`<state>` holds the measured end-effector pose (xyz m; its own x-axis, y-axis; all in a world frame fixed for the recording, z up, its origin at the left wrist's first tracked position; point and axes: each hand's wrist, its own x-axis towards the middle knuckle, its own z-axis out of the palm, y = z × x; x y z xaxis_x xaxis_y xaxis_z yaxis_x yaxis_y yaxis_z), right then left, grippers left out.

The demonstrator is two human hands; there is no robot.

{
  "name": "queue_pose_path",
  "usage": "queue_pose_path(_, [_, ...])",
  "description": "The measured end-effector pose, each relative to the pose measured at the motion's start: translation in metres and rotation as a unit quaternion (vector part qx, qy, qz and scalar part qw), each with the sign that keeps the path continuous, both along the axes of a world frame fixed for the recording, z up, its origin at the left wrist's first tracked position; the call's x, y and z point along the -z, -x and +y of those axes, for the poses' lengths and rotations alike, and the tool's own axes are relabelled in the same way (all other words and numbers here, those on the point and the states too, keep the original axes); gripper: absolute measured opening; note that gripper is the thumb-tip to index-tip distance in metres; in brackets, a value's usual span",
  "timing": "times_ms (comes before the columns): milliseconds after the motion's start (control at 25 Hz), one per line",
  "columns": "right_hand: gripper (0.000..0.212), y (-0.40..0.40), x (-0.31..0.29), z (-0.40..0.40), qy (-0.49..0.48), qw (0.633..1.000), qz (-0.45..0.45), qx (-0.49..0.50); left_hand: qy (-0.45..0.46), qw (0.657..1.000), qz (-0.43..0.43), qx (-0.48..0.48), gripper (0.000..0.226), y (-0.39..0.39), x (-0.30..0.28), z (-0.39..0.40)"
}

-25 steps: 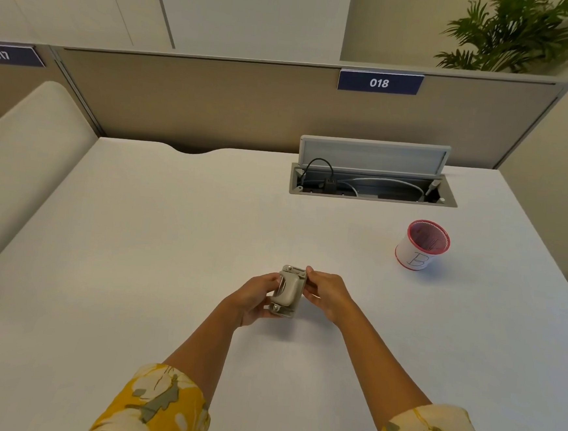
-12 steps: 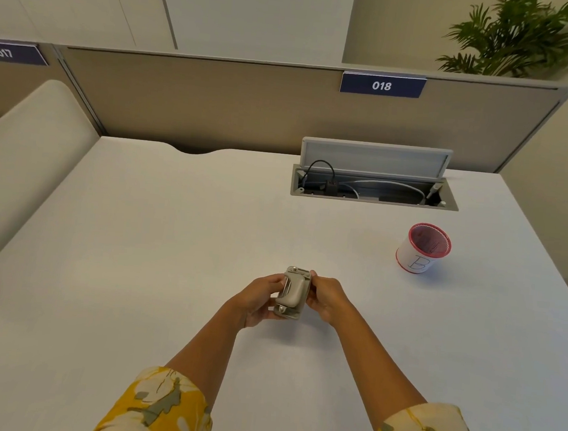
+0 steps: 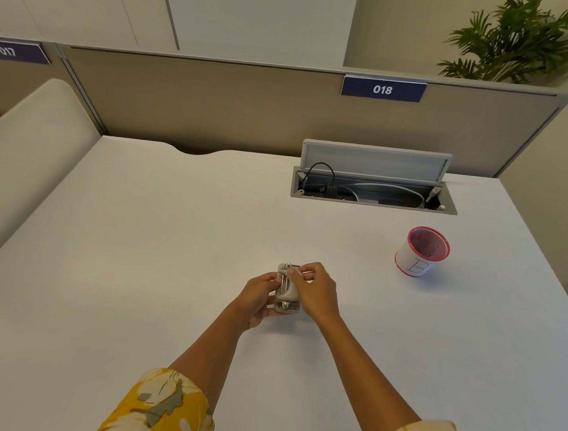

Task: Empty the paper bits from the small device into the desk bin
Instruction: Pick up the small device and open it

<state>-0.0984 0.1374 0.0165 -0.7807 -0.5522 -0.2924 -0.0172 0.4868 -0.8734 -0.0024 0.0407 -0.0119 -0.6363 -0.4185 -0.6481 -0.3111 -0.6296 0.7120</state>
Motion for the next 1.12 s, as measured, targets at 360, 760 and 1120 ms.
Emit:
queue_pose_path(360, [0.029,-0.001,-0.009,0.001,-0.07,0.996,0.032,-0.046,-0.038,0.999,-0.007,-0.019,0.044,0.004,0.003,-0.003])
queue_pose_path(760, [0.028,-0.005,-0.019,-0.002,-0.067,0.997,0.026,-0.039,-0.086,0.996,-0.023,-0.03,0.04,0.002,-0.003,-0.01])
queue_pose_path(1120, [0.026,-0.005,-0.022,-0.003,-0.059,0.997,0.025,-0.039,-0.076,0.995,-0.028,-0.058,0.042,0.005,-0.003,-0.01])
